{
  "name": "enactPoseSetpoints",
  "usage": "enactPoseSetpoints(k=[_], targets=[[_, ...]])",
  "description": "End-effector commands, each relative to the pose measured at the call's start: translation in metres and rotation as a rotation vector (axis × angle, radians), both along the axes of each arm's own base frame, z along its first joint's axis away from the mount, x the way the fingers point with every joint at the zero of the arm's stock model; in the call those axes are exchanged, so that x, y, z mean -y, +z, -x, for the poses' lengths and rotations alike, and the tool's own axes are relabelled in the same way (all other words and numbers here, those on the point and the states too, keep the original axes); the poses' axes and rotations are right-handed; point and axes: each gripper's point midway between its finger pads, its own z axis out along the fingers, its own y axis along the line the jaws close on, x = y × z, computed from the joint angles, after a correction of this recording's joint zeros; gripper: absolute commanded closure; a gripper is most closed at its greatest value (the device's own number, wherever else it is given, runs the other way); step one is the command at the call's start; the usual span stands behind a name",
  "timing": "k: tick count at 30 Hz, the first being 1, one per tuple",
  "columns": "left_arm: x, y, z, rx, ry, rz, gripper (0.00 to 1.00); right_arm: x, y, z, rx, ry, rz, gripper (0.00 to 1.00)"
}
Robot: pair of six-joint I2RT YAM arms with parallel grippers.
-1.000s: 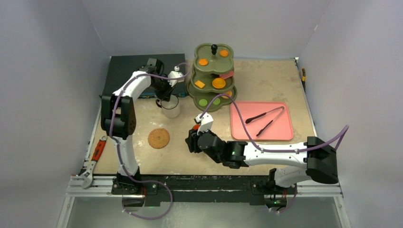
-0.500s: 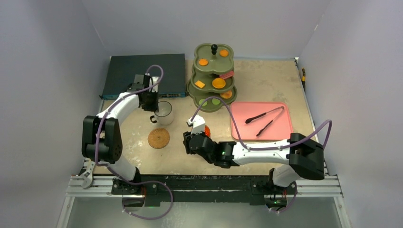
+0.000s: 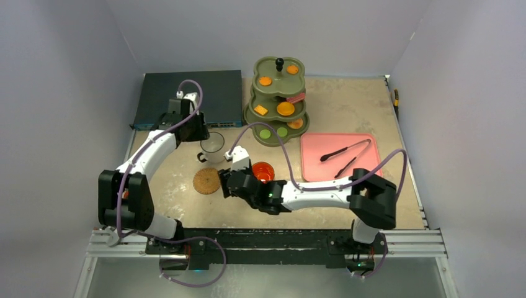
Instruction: Serve the afternoon tea
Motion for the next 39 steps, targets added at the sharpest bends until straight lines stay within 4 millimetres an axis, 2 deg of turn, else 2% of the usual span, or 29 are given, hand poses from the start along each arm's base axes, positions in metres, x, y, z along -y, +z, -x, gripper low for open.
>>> enactPoseSetpoints(k=[1, 3, 7, 10, 14, 16, 20, 24, 28, 35, 39], targets=[[0.017, 0.016, -0.012, 0.077, -0.079, 0.074, 0.52, -0.022, 0.023, -0.017, 0.050, -0.057, -0.009, 0.34], [0.032, 0.026, -0.027, 0.133, -0.243, 0.066, 0.50, -0.029, 0.023, -0.019, 0.050, -0.051, -0.014, 0.33], [0.042, 0.032, -0.051, 0.166, -0.567, -0.069, 0.51, -0.031, 0.021, -0.016, 0.035, -0.040, -0.022, 0.33], [0.047, 0.028, -0.051, 0.148, -0.779, -0.138, 0.53, -0.024, 0.021, -0.013, 0.026, -0.045, -0.034, 0.34], [0.045, 0.010, -0.031, 0.041, -1.012, -0.177, 0.55, -0.013, 0.023, -0.013, 0.021, -0.066, -0.039, 0.34], [0.041, 0.008, -0.022, 0.002, -1.105, -0.188, 0.56, -0.009, 0.025, -0.012, 0.017, -0.074, -0.043, 0.34], [0.034, 0.019, -0.022, 0.042, -1.187, -0.238, 0.56, 0.002, 0.028, -0.013, 0.011, -0.096, -0.052, 0.33], [0.038, 0.032, -0.015, 0.059, -1.298, -0.230, 0.53, 0.009, 0.026, -0.011, 0.001, -0.110, -0.056, 0.33], [0.037, 0.019, -0.008, 0.006, -1.393, -0.254, 0.52, 0.012, 0.025, -0.011, -0.003, -0.116, -0.051, 0.33], [0.036, -0.002, -0.014, -0.013, -1.467, -0.290, 0.55, 0.013, 0.028, -0.011, -0.003, -0.118, -0.058, 0.33], [0.040, -0.008, -0.024, 0.003, -1.448, -0.283, 0.63, 0.014, 0.028, -0.011, -0.006, -0.121, -0.063, 0.34]])
